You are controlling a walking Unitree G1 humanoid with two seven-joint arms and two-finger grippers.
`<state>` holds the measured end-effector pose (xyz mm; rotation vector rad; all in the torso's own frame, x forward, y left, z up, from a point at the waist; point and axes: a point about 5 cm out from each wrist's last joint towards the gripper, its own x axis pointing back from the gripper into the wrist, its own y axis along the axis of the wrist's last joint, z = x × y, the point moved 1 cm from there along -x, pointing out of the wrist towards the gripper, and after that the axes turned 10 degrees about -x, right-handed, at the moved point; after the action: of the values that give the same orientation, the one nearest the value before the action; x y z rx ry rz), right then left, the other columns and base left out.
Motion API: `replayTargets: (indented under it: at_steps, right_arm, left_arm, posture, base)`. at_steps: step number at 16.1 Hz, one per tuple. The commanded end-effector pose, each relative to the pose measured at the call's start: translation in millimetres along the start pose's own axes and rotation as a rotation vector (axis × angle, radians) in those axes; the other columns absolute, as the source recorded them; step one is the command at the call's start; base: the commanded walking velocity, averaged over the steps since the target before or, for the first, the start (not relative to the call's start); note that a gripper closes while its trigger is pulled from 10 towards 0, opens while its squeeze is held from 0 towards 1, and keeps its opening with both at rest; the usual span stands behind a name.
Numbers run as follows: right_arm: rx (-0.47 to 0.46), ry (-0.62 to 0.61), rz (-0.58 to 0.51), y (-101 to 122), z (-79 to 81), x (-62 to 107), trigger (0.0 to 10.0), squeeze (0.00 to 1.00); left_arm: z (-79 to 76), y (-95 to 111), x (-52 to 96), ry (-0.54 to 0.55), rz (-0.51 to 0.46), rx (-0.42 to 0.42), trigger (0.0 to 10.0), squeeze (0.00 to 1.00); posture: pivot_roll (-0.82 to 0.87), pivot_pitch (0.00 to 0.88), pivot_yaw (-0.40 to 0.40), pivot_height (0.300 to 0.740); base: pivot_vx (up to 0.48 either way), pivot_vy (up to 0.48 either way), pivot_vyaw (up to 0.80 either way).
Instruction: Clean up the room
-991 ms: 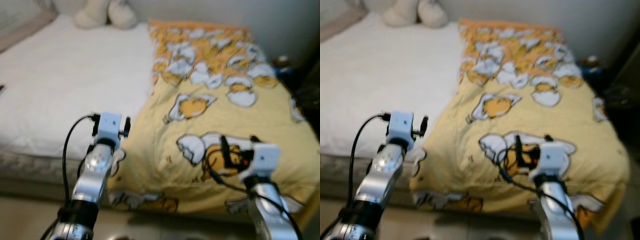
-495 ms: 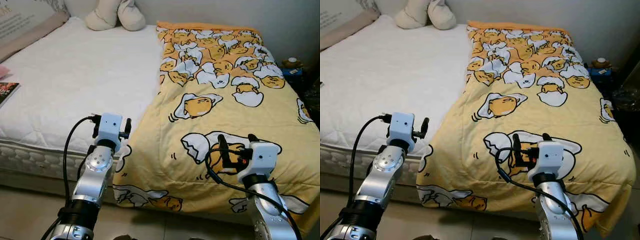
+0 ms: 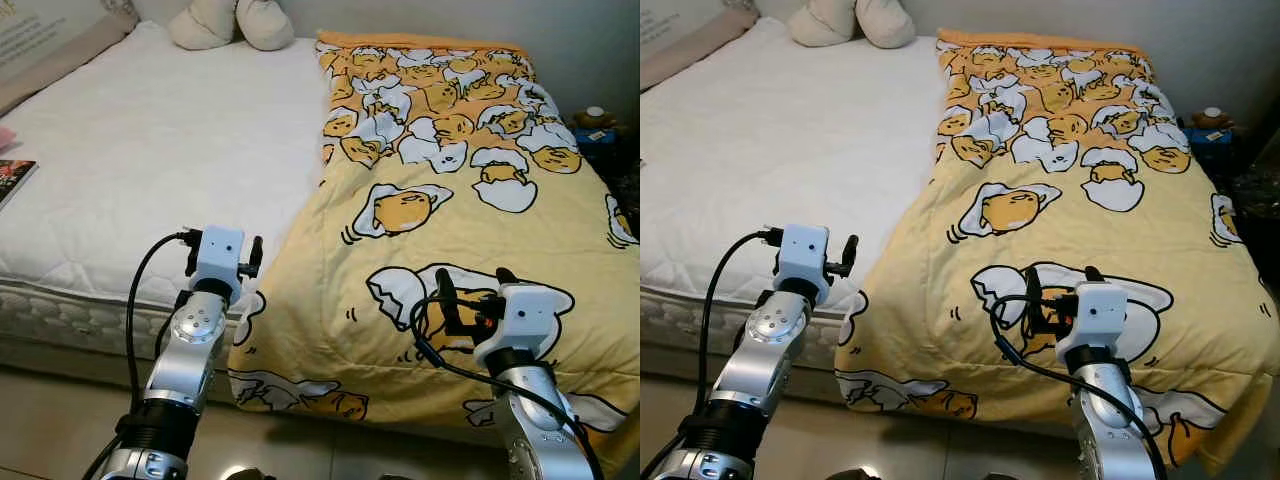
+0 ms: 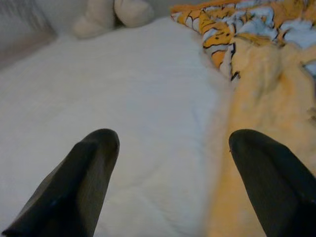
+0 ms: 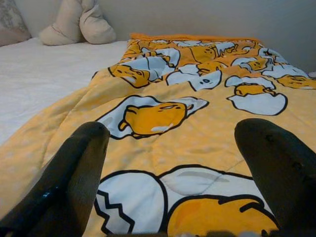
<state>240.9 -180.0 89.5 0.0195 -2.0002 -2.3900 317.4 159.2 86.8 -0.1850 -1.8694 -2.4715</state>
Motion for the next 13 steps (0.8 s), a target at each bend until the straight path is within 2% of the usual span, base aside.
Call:
replayTargets:
  at_steps: [1,2,4,5,7,8,13]
  right_arm:
    - [-0.011,0.001,0.007,-2.3,0.6,4.2,10.0,0.00]
    - [-0.015,-0.003,0.012,-3.9,0.0,5.0,10.0,0.00]
    - [-0.028,-0.012,0.016,-5.7,-0.2,5.0,10.0,0.00]
    - [-0.037,-0.020,0.018,-6.7,0.3,3.9,10.0,0.00]
    - [-0.039,-0.021,0.018,-7.0,1.0,3.1,10.0,0.00]
    - [-0.039,-0.021,0.016,-6.6,2.1,2.9,10.0,0.00]
    - [-0.036,-0.029,0.011,-6.2,1.3,2.7,10.0,0.00]
  left_arm:
    - [-1.1,-13.6,12.7,-0.053,0.053,0.135,10.0,0.00]
    - [-3.0,-12.7,16.4,-0.076,0.034,0.084,10.0,0.00]
    - [-7.7,-6.6,15.0,-0.103,0.005,0.043,10.0,0.00]
    - [-11.1,5.4,10.0,-0.116,-0.050,-0.005,10.0,0.00]
    - [-12.2,12.9,7.4,-0.132,-0.077,-0.011,10.0,0.00]
    - [-12.5,24.9,4.7,-0.150,-0.130,-0.007,10.0,0.00]
    - [-15.4,32.6,0.0,-0.166,-0.166,-0.052,10.0,0.00]
  posture:
    - [-0.14,0.000,0.011,0.714]
    - [-0.12,0.000,0.011,0.714]
    - [-0.11,0.000,0.008,0.714]
    - [-0.11,0.000,0.005,0.714]
    - [-0.11,0.000,0.005,0.714]
    - [-0.12,0.000,0.007,0.714]
    - [-0.13,0.000,0.014,0.714]
  base:
    - [0.262,0.386,0.00]
    - [0.000,0.000,0.00]
    - [0.000,0.000,0.00]
    - [0.000,0.000,0.00]
    - [0.000,0.000,0.00]
    - [0.480,0.000,0.00]
    - [0.480,0.000,0.00]
